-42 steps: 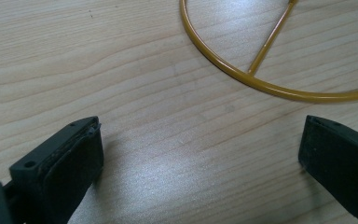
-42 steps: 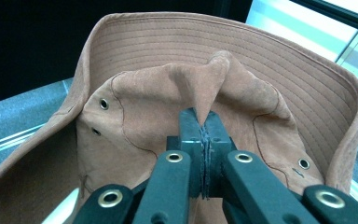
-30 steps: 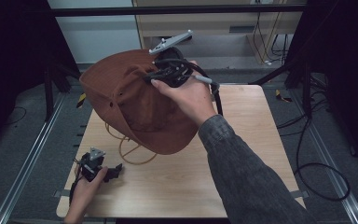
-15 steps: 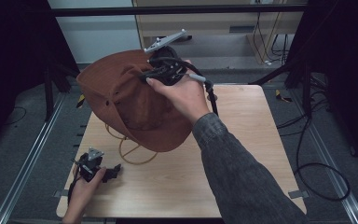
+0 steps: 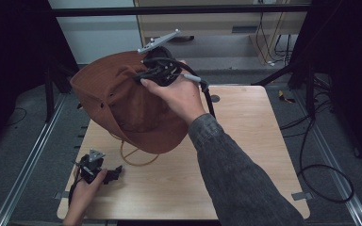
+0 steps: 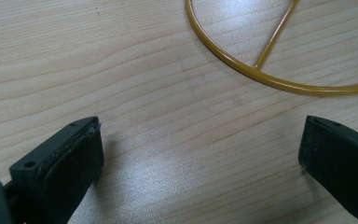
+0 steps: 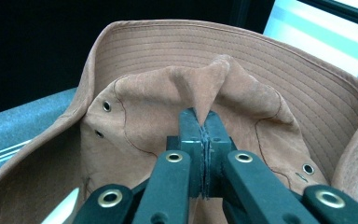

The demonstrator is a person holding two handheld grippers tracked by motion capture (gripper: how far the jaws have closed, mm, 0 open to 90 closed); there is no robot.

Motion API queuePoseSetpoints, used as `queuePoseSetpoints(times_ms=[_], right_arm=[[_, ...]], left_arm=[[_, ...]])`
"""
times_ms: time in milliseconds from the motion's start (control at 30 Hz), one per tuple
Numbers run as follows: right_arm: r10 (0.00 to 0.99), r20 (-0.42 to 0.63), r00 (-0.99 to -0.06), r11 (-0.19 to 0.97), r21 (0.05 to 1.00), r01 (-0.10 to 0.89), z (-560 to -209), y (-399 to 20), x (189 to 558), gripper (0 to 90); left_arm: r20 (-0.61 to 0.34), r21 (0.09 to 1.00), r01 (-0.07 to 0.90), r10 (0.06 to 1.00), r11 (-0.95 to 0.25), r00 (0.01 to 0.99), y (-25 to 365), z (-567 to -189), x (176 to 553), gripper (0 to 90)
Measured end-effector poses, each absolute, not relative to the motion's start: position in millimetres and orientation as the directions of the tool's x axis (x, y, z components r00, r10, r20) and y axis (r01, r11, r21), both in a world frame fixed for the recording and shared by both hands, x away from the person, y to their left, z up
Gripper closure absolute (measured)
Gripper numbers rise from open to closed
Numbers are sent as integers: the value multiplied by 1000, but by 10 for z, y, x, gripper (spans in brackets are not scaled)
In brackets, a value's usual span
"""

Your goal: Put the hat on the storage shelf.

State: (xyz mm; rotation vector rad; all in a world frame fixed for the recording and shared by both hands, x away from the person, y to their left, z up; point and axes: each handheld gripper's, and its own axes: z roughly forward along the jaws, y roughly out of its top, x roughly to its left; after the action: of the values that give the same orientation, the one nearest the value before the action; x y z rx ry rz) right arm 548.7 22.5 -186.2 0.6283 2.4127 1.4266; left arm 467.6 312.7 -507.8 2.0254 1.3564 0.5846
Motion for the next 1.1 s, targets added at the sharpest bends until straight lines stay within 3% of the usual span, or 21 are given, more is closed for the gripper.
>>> queuePoseSetpoints(times_ms=[1100], right_arm=[[467, 15, -884, 467, 845, 261, -2059, 500, 5616, 892]], left_arm=[[21, 708, 650, 928, -277, 372, 3128, -5078, 4674, 0]])
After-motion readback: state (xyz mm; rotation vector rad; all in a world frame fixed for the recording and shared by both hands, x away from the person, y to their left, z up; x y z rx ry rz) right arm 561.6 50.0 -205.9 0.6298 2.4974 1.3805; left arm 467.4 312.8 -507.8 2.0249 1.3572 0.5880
